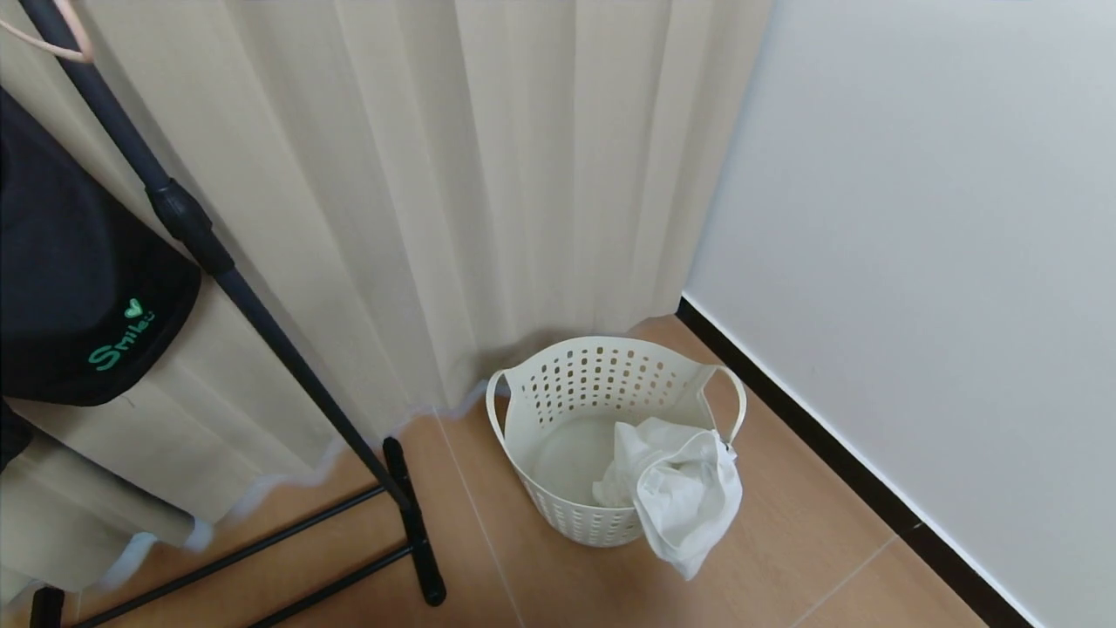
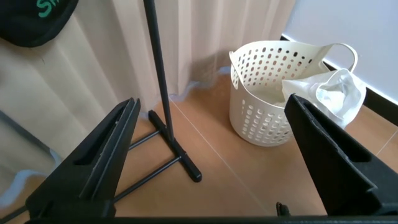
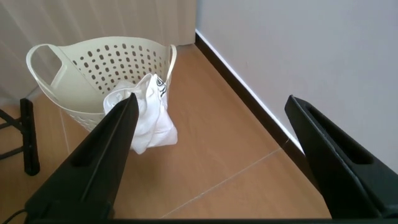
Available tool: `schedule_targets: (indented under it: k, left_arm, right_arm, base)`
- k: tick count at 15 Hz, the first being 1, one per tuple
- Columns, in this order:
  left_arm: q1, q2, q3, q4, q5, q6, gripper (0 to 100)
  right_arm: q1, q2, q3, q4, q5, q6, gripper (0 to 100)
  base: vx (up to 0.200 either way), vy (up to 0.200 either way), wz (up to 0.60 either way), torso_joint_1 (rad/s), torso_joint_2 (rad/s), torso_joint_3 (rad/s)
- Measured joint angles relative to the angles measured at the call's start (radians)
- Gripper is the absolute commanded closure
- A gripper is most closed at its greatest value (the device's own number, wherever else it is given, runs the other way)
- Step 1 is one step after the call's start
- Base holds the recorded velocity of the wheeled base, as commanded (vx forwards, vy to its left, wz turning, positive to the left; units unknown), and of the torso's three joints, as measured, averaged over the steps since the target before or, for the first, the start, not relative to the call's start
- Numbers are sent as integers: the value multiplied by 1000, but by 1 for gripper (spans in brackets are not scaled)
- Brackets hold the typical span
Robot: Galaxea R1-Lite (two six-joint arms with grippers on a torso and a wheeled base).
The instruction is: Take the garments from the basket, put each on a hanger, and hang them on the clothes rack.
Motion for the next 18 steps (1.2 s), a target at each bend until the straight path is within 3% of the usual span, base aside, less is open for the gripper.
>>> schedule_targets:
  k: [18]
  left_arm:
    - [0, 0, 0, 0, 0, 0, 0]
  right_arm:
    - [0, 0, 2, 6, -5, -20, 0]
  base:
    - [0, 0, 0, 3, 4, -194]
